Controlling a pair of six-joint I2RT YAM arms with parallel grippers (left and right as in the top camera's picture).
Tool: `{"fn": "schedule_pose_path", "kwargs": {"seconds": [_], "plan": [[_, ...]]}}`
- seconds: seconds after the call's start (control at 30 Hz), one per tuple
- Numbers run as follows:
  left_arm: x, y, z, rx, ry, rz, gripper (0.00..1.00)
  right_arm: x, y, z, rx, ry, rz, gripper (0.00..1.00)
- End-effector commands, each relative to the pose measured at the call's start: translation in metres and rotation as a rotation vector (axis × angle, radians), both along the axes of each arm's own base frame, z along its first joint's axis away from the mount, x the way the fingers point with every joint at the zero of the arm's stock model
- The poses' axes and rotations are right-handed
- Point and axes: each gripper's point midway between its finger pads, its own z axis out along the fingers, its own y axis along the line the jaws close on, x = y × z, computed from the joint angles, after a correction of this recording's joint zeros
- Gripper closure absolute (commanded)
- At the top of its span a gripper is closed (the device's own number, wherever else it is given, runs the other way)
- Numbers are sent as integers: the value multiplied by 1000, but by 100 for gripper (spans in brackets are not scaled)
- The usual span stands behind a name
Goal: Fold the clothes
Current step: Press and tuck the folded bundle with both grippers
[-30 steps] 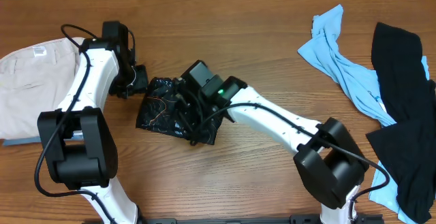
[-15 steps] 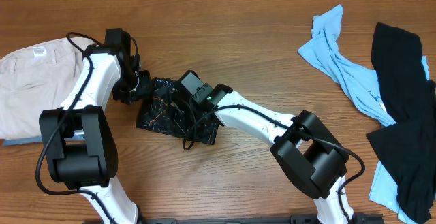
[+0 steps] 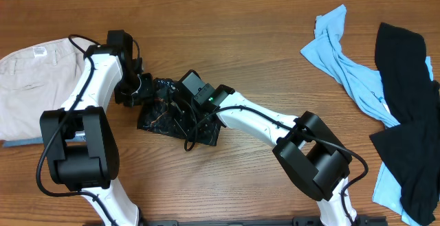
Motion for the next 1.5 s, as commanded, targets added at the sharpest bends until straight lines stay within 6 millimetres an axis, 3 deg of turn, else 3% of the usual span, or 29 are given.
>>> {"fn": "schedule_pose_path", "kwargs": {"seconds": [0.0,0.23,0.4,0.67,0.9,0.93,1.07,1.17,1.27,1.47], "plan": [[-6,-4,-4,-13,25,-23,63,7,-1,-2,-18,-26,-20,93],[-7,-4,-5,-13,30,-22,58,-4,-16,-13,-90,29,-21,96],[-12,-6,-10,-13,41,-27,59,-17,-54,-24,-224,163,-82,96],[-35,-9,-38,-16,91,-22,66,-7,-89,-26,-291,257,-191,96],[-36,-10,-40,-16,89,-25,67,-1,-111,-28,-371,240,-230,92],[-35,-10,-40,-15,87,-21,68,0,-115,-24,-388,226,-235,86],[-35,-10,-40,-15,85,-17,68,9,-119,0,-392,162,-251,80],[-36,-10,-40,-15,90,-17,77,15,-116,21,-354,113,-260,75],[-40,-9,-35,-16,114,-16,78,18,-114,37,-319,82,-264,68],[-33,-15,-11,-48,65,-11,77,17,-105,43,-287,32,-193,60]]}}
